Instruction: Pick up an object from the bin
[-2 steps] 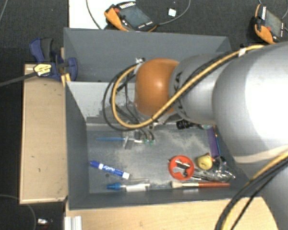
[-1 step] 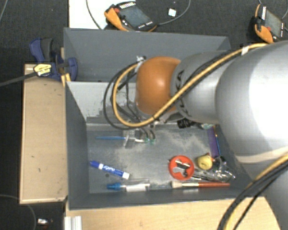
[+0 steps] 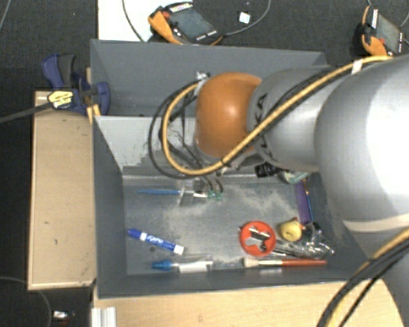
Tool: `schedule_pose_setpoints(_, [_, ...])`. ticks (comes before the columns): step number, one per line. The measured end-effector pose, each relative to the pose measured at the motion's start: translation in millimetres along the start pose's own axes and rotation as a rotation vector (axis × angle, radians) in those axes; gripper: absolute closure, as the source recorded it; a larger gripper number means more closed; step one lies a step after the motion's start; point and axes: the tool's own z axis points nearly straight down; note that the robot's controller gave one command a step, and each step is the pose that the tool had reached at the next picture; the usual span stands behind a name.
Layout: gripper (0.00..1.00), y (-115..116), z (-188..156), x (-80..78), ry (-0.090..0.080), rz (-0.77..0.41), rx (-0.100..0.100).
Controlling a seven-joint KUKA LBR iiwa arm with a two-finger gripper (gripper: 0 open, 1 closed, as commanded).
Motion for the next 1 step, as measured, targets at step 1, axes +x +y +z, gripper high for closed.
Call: schedule_pose_setpoints(1, [1.0,-0.1,-21.3,-0.1,0.0,0.001,0.0])
